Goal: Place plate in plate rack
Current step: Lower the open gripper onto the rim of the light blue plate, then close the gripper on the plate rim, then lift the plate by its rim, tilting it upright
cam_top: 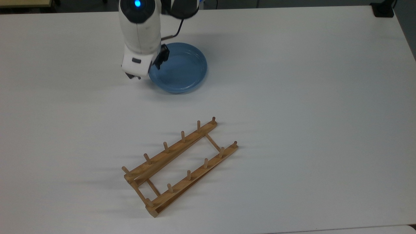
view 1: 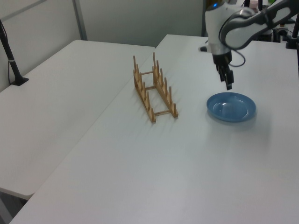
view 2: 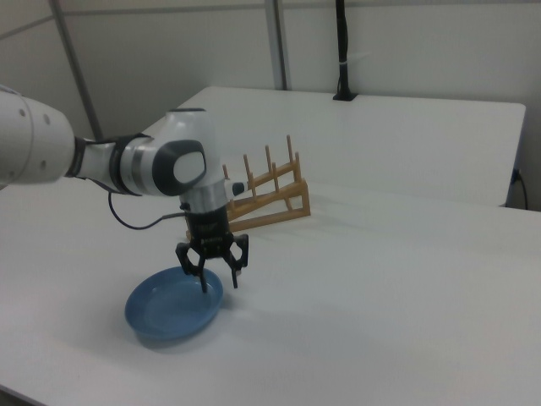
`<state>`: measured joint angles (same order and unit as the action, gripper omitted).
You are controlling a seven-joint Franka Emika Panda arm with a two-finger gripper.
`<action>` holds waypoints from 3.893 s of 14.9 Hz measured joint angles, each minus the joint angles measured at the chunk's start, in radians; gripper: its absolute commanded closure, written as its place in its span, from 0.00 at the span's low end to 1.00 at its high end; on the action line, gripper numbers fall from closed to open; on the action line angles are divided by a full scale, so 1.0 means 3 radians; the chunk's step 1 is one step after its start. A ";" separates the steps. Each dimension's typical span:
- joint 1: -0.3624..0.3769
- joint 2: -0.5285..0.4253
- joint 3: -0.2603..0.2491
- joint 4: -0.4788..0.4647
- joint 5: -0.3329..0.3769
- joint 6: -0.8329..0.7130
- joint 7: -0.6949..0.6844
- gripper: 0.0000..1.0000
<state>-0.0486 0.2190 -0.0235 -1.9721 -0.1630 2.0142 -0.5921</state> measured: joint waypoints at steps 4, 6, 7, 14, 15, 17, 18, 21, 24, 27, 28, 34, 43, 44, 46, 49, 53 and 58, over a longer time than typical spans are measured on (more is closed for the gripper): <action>0.0001 0.0141 0.0000 0.0009 -0.0013 0.0098 0.0001 0.59; 0.0002 0.0175 0.0000 0.0009 -0.0013 0.0138 0.0006 0.70; 0.0002 0.0191 0.0000 0.0010 -0.0013 0.0144 0.0008 0.78; 0.0000 0.0191 0.0000 0.0138 -0.0013 0.0059 0.0173 1.00; -0.0001 0.0184 0.0000 0.0205 -0.0013 -0.0046 0.0182 0.90; -0.0003 0.0181 0.0000 0.0299 -0.0013 -0.0166 0.0187 0.99; -0.0004 0.0181 0.0000 0.0302 -0.0013 -0.0171 0.0187 0.99; -0.0007 0.0183 0.0000 0.0302 -0.0013 -0.0172 0.0188 0.88; -0.0008 0.0187 -0.0001 0.0302 -0.0013 -0.0172 0.0189 0.58; -0.0043 0.0199 -0.0004 0.0301 -0.0013 -0.0172 0.0189 0.33; -0.0058 0.0204 -0.0004 0.0301 -0.0013 -0.0172 0.0189 0.34; -0.0084 0.0318 -0.0002 0.0299 -0.0013 -0.0099 0.0189 0.62; -0.0082 0.0349 0.0007 0.0342 -0.0012 -0.0133 0.0197 1.00; -0.0085 0.0330 0.0007 0.0372 -0.0012 -0.0150 0.0199 1.00; -0.0094 0.0292 0.0003 0.0473 -0.0012 -0.0227 0.0208 1.00; -0.0099 0.0227 0.0000 0.0780 0.0010 -0.0492 0.0229 1.00; -0.0099 0.0087 0.0000 0.1306 0.0190 -0.0788 0.0282 1.00; -0.0087 0.0014 0.0005 0.1819 0.0182 -0.0544 0.0933 1.00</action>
<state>-0.0747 0.2233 -0.0221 -1.4263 -0.1084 1.8510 -0.3121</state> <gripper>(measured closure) 0.952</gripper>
